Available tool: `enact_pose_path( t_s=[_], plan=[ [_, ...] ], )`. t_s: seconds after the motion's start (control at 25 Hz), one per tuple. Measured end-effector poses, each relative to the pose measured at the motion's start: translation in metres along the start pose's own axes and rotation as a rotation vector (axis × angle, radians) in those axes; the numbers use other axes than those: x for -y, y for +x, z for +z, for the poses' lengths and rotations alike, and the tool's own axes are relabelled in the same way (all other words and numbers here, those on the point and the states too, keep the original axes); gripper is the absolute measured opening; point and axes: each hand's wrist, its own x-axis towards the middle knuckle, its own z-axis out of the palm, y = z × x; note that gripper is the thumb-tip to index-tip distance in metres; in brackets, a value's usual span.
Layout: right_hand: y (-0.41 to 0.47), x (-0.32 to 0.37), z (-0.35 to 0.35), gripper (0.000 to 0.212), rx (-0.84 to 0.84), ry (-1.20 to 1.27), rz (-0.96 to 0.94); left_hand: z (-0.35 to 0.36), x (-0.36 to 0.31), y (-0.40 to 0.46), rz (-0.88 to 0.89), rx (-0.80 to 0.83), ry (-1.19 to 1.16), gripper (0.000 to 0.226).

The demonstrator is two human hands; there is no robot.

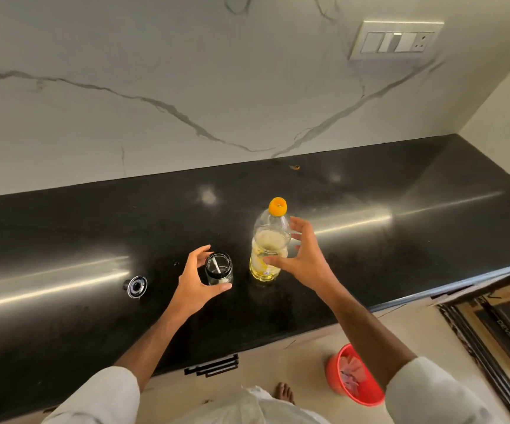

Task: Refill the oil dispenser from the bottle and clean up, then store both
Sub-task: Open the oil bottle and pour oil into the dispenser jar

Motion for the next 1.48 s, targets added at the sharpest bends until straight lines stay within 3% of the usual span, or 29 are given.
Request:
enact_pose_path(
  t_s=[0.12,0.48,0.64,0.72,0.8,0.96,1.16,1.48],
  plan=[
    [0.008,-0.014,0.013,0.098,0.048,0.064,-0.013,0.005,0.001,0.002,-0.028,0.018,0.016,0.094],
    [0.019,-0.013,0.025,0.074,-0.065,0.127,-0.041,0.018,-0.005,0.008,-0.089,-0.031,-0.007,0.061],
    [0.019,-0.008,0.01,0.062,-0.089,0.23,-0.061,0.02,-0.035,0.008,-0.121,-0.125,-0.2,0.051],
    [0.022,0.002,-0.004,0.061,-0.068,0.273,-0.087,0.015,-0.057,0.011,-0.1,-0.116,-0.371,0.059],
    [0.026,0.017,-0.02,0.063,-0.028,0.266,-0.149,0.009,-0.08,0.013,-0.027,-0.092,-0.498,0.082],
    [0.033,0.045,-0.052,0.068,0.026,0.229,-0.285,0.003,-0.126,0.013,0.128,-0.085,-0.586,0.065],
    [0.043,0.056,-0.087,0.086,0.172,0.025,-0.445,0.004,-0.164,0.01,0.2,-0.123,-0.569,0.09],
    [0.013,0.079,-0.116,0.099,0.089,-0.161,-0.637,0.005,-0.207,-0.028,0.324,-0.158,-0.416,0.093]
  ],
)
